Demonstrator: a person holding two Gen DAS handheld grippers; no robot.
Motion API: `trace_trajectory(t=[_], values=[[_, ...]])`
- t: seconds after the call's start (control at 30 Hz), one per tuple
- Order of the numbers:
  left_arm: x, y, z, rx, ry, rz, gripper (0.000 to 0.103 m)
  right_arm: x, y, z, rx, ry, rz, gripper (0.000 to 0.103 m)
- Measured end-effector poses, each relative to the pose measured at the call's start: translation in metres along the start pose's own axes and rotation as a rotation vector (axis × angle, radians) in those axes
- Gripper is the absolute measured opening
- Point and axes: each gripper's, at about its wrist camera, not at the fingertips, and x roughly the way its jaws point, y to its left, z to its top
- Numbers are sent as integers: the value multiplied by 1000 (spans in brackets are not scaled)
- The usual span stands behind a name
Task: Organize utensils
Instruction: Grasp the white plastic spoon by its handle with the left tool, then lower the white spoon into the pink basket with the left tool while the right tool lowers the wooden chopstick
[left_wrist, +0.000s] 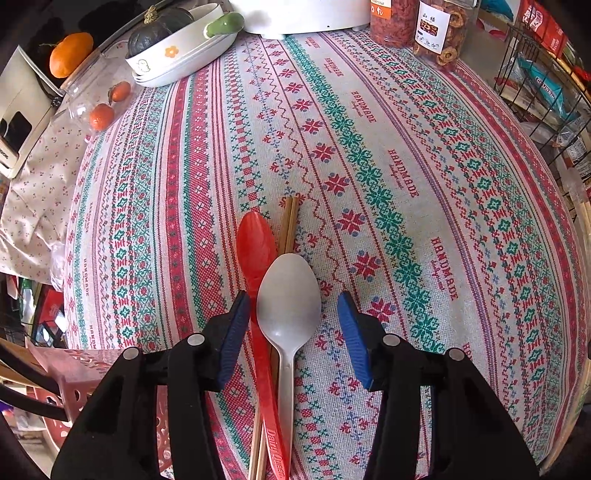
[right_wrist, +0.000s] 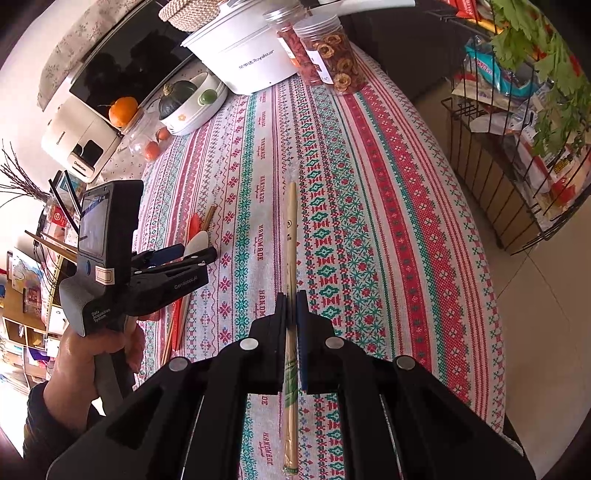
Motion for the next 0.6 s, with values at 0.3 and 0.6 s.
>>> trace_trajectory(t=[0.3, 0.6], values=[[-33, -3, -21, 47, -93, -94, 33, -12, 10, 2, -31, -72, -18, 5], [-131, 6, -66, 69, -396, -274, 33, -34, 21, 2, -25, -171, -6, 5]])
